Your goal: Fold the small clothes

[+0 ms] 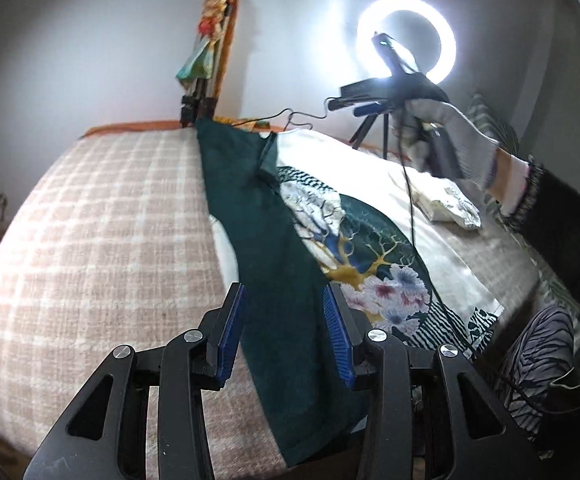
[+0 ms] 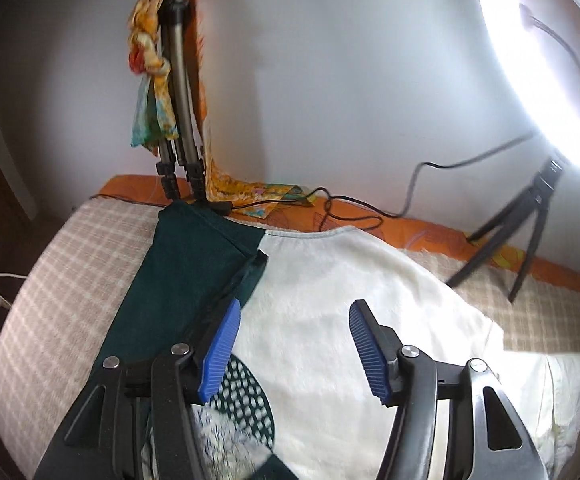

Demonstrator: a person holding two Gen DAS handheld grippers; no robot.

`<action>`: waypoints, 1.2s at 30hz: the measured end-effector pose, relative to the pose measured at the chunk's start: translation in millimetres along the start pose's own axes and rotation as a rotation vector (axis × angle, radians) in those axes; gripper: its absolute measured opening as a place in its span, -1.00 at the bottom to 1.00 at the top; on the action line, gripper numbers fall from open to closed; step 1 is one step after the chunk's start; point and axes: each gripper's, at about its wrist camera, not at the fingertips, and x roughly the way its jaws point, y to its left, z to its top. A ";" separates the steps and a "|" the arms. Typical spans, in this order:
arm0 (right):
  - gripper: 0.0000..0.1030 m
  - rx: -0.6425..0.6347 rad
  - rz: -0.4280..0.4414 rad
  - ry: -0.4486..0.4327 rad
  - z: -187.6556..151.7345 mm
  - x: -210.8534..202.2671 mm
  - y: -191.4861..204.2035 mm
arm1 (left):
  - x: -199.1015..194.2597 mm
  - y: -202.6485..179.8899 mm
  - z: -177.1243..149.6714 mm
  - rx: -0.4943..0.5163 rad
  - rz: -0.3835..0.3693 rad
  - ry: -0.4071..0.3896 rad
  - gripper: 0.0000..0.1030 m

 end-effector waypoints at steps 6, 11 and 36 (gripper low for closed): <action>0.24 0.088 -0.001 -0.054 -35.1 -48.2 -48.7 | 6.9 -30.0 3.7 0.085 -0.028 -0.005 -0.26; 0.27 0.153 -0.010 -0.086 -68.5 -82.9 -87.9 | 16.5 -60.2 4.0 0.157 -0.062 0.016 -0.25; 0.49 0.327 0.077 -0.142 -138.8 -130.9 -243.5 | 116.7 -288.4 -44.9 0.539 -0.291 0.167 0.08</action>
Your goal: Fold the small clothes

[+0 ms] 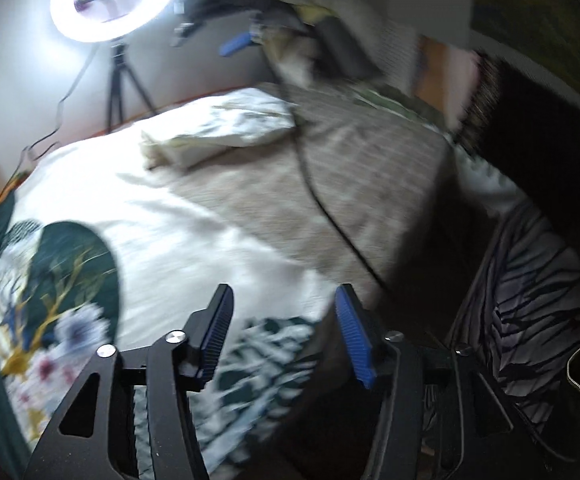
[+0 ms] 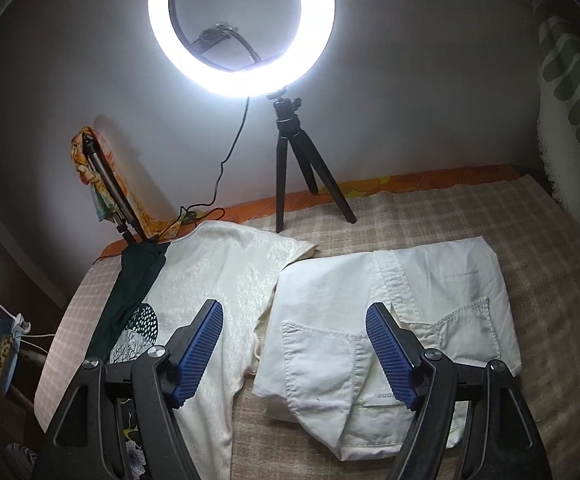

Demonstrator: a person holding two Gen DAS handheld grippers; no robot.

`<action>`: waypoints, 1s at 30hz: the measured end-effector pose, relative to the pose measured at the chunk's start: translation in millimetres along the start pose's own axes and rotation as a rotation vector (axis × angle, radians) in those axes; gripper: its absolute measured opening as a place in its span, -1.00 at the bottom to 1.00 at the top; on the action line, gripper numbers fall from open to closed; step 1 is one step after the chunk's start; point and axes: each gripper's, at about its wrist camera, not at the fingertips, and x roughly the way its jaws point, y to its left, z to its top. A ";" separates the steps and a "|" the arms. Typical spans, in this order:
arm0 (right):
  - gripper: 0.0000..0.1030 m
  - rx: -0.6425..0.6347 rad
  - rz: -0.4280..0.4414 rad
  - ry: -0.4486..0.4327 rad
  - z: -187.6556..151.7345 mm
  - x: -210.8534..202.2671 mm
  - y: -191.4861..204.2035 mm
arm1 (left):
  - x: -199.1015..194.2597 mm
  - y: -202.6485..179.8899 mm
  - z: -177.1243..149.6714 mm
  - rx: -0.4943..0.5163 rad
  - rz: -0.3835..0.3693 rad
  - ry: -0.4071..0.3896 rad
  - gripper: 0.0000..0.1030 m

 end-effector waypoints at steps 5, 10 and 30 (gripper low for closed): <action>0.51 0.014 0.022 -0.002 6.7 -0.6 -18.1 | 18.0 -10.0 2.6 0.018 0.025 0.033 0.08; 0.52 -0.012 0.033 0.021 12.1 13.1 -16.6 | 32.8 -9.8 2.8 0.018 0.050 0.064 0.08; 0.51 -0.039 0.000 0.298 57.8 202.3 1.2 | 13.5 46.0 -3.9 -0.342 -0.091 -0.044 -0.92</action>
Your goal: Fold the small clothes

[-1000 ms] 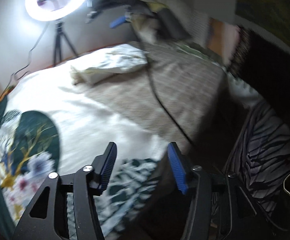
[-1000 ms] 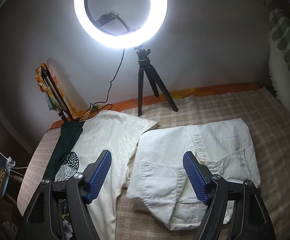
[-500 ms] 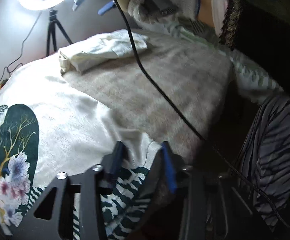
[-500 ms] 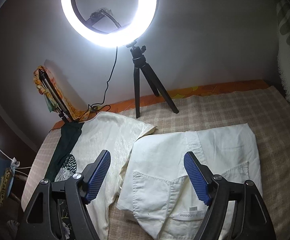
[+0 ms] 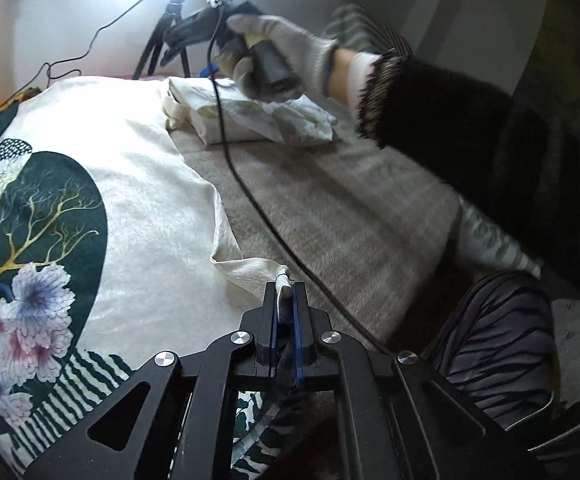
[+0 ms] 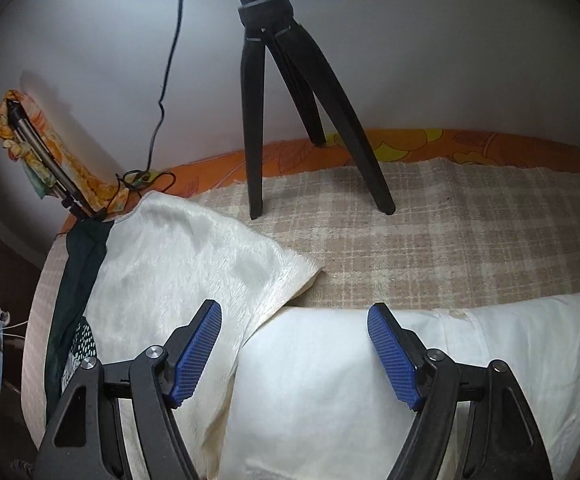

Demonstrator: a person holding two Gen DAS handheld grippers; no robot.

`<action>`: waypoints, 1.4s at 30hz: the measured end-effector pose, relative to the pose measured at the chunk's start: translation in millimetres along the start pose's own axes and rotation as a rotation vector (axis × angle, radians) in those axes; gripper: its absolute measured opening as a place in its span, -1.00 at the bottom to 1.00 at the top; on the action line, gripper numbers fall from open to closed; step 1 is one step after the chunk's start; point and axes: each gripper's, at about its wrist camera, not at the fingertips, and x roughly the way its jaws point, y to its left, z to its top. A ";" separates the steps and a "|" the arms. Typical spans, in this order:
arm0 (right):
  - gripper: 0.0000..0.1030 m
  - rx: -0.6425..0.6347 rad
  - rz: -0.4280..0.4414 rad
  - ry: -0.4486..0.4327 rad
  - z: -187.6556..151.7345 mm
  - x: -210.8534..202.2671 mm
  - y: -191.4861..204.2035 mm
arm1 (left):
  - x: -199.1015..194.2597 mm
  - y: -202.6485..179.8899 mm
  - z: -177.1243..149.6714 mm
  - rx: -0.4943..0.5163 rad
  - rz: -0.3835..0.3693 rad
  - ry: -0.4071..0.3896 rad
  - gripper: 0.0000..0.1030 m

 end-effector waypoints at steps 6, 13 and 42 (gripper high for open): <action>0.32 0.023 -0.026 0.071 20.8 35.9 2.5 | -1.0 1.3 -0.1 -0.031 -0.017 -0.013 -0.92; -0.31 -0.016 -0.090 0.080 24.6 56.1 14.0 | -2.7 10.4 -2.2 -0.073 -0.015 -0.029 -0.92; -0.98 -0.285 -0.263 -0.067 56.3 9.1 227.6 | -92.9 52.3 -58.3 -0.179 0.182 -0.239 -0.94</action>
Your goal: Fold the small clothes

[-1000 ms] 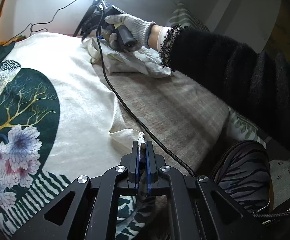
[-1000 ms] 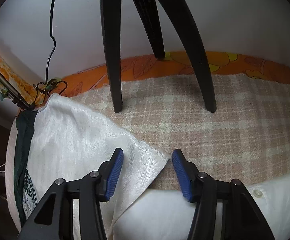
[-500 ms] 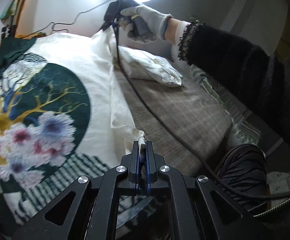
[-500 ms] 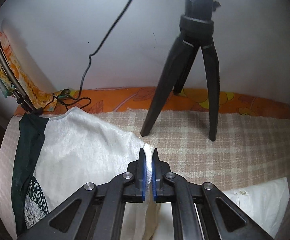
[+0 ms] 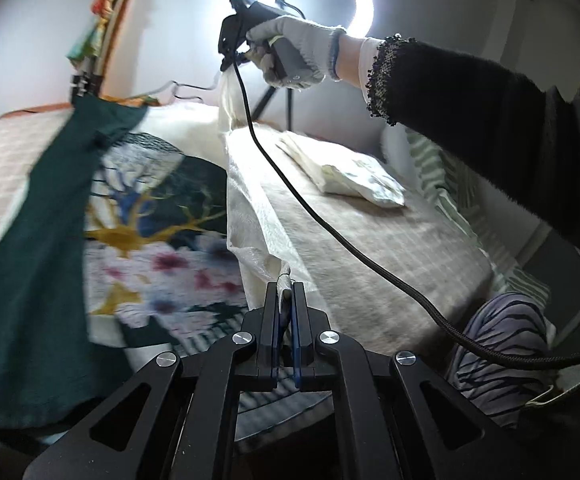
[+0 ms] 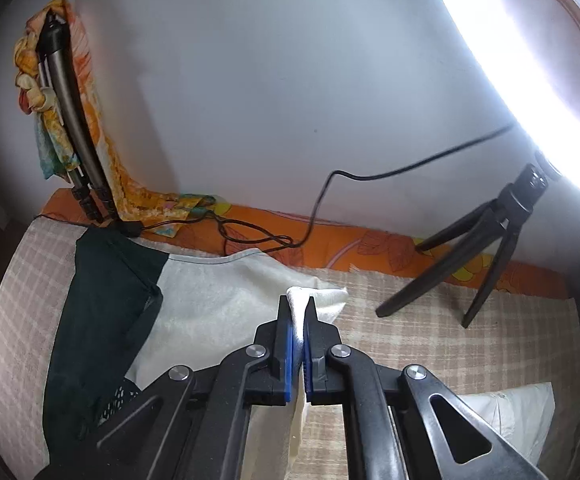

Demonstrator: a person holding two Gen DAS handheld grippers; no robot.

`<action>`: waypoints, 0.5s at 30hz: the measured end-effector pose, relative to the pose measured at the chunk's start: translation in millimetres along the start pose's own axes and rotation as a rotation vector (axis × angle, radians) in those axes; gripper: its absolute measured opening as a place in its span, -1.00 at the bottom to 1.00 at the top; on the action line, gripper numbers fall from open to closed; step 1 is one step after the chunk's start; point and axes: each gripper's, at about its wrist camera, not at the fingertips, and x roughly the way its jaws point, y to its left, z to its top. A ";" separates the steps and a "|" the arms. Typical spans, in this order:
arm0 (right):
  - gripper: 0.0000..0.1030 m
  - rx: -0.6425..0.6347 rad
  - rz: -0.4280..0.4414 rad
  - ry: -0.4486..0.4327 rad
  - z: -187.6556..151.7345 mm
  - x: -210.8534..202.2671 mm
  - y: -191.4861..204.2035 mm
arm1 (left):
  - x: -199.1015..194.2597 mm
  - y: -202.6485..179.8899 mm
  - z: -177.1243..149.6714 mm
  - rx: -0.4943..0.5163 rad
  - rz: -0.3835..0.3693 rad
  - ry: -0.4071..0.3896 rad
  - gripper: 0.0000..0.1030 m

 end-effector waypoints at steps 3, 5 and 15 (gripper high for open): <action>-0.98 -0.050 -0.017 0.009 0.9 8.3 30.8 | -3.0 5.0 -4.4 -0.004 0.018 0.002 -0.94; -0.98 -0.078 -0.019 0.018 1.0 15.3 50.9 | -4.7 8.5 -7.5 -0.006 0.030 0.004 -0.94; -0.98 -0.166 -0.017 0.040 4.4 44.0 123.7 | -10.5 24.6 -13.4 -0.039 0.066 -0.004 -0.94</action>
